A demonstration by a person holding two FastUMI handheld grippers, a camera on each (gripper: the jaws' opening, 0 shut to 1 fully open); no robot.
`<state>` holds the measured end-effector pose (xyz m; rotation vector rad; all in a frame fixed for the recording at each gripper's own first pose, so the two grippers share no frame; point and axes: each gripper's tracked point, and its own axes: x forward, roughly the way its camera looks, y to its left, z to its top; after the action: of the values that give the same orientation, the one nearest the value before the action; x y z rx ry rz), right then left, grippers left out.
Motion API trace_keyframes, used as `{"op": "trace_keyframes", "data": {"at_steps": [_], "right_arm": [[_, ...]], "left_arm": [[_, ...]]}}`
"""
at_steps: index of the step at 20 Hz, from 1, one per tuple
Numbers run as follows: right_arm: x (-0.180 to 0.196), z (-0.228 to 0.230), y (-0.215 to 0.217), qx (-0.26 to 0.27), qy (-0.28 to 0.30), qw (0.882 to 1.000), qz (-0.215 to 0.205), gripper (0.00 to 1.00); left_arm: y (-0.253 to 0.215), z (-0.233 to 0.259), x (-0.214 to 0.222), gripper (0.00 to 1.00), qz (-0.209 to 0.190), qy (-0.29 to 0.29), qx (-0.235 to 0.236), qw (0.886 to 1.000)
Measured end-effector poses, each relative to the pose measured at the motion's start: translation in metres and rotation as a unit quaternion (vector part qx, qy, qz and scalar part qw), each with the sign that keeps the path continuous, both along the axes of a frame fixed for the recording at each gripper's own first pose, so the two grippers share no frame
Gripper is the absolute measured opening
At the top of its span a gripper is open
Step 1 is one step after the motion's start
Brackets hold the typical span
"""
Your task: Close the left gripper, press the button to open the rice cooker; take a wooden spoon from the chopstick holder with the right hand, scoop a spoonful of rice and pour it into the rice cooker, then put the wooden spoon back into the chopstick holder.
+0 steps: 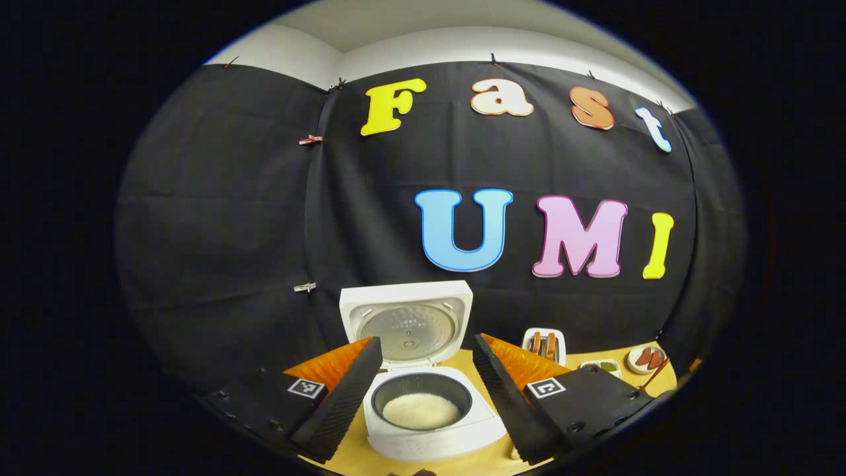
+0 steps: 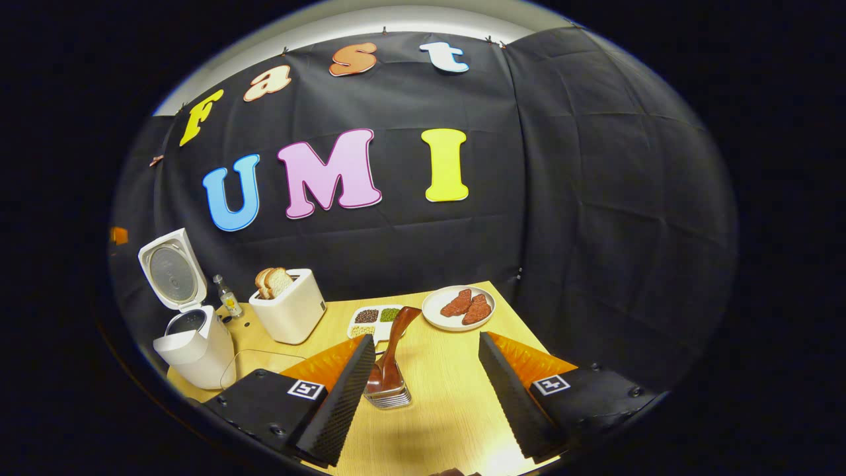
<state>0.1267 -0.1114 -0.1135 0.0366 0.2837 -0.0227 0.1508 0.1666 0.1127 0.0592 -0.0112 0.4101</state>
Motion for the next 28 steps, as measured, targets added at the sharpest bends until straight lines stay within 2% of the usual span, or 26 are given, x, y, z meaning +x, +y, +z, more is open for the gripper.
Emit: {"op": "trace_keyframes", "data": {"at_steps": [4, 6, 9, 14, 17, 22, 26, 28], "right_arm": [[-0.036, 0.014, 0.013, -0.031, -0.018, 0.999, -0.003, 0.99], [-0.051, 0.018, 0.016, -0.04, -0.021, 0.999, -0.012, 0.98], [-0.071, 0.028, 0.021, -0.024, -0.024, 0.999, -0.028, 0.98], [-0.093, 0.051, 0.003, -0.03, -0.046, 0.996, -0.073, 0.99], [-0.103, 0.048, -0.015, -0.038, -0.036, 0.994, -0.1, 0.98], [-0.118, 0.047, -0.034, -0.029, -0.035, 0.99, -0.137, 0.98], [-0.123, 0.037, -0.038, -0.027, -0.022, 0.99, -0.139, 0.98], [-0.123, 0.037, -0.04, -0.025, -0.023, 0.99, -0.137, 0.98]], "left_arm": [[0.035, 0.023, 0.058, 0.95, -0.036, -0.001, -0.027, 0.999], [0.06, 0.036, 0.085, 0.96, -0.037, -0.002, -0.016, 0.999], [0.083, 0.044, 0.128, 0.95, -0.049, 0.004, -0.007, 0.999], [0.119, 0.018, 0.189, 0.95, -0.034, 0.043, -0.03, 0.998], [0.131, -0.001, 0.212, 0.95, -0.026, 0.068, -0.052, 0.996], [0.14, -0.012, 0.219, 0.96, 0.001, 0.093, -0.048, 0.994], [0.131, -0.02, 0.209, 0.99, 0.017, 0.119, -0.071, 0.99], [0.114, -0.032, 0.19, 0.99, 0.02, 0.138, -0.087, 0.986]]}}
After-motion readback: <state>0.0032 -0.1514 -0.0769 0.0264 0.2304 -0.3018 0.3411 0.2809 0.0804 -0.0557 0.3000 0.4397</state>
